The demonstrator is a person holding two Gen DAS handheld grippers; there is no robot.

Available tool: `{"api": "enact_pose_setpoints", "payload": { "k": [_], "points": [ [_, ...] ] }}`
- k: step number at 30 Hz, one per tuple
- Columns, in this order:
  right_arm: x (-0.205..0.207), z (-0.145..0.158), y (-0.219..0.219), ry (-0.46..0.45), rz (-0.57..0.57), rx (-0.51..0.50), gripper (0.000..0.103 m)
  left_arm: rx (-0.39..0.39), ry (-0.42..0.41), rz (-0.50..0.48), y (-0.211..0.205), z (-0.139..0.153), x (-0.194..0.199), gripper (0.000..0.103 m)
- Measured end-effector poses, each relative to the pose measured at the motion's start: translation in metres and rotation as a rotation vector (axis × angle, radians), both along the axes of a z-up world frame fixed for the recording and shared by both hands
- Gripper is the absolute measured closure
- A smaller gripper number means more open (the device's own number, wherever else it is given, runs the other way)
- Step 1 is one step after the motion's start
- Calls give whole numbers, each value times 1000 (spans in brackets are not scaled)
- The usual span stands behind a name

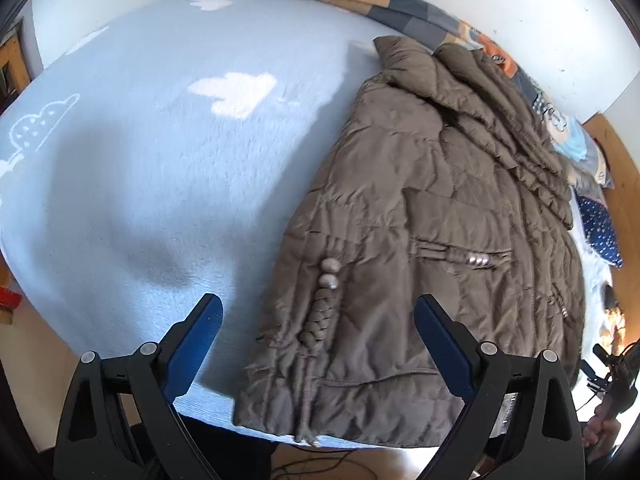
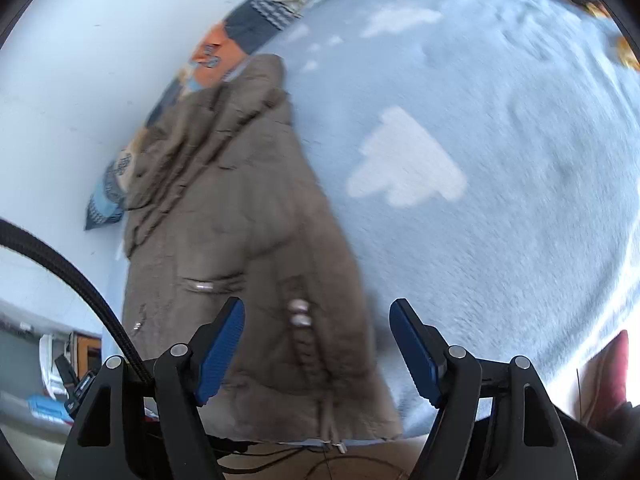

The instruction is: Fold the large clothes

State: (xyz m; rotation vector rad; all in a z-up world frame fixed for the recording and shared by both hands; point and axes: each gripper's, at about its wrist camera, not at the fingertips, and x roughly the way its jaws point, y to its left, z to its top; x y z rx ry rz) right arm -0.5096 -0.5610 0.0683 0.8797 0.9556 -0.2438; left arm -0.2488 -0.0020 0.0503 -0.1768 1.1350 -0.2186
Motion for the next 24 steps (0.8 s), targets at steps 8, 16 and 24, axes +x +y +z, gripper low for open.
{"api": "enact_pose_setpoints", "payload": {
  "k": [8,16,24],
  "points": [
    [6,-15,10,66,43,19,28,-95,74,40,17,-15,3,28],
    [0,-32,29,119,99,59,28,-133,155,45,36,-34,-1,29],
    [15,-30,44,102,166,-6,68,-5,55,-81,-7,-30,-13,64]
  ]
}}
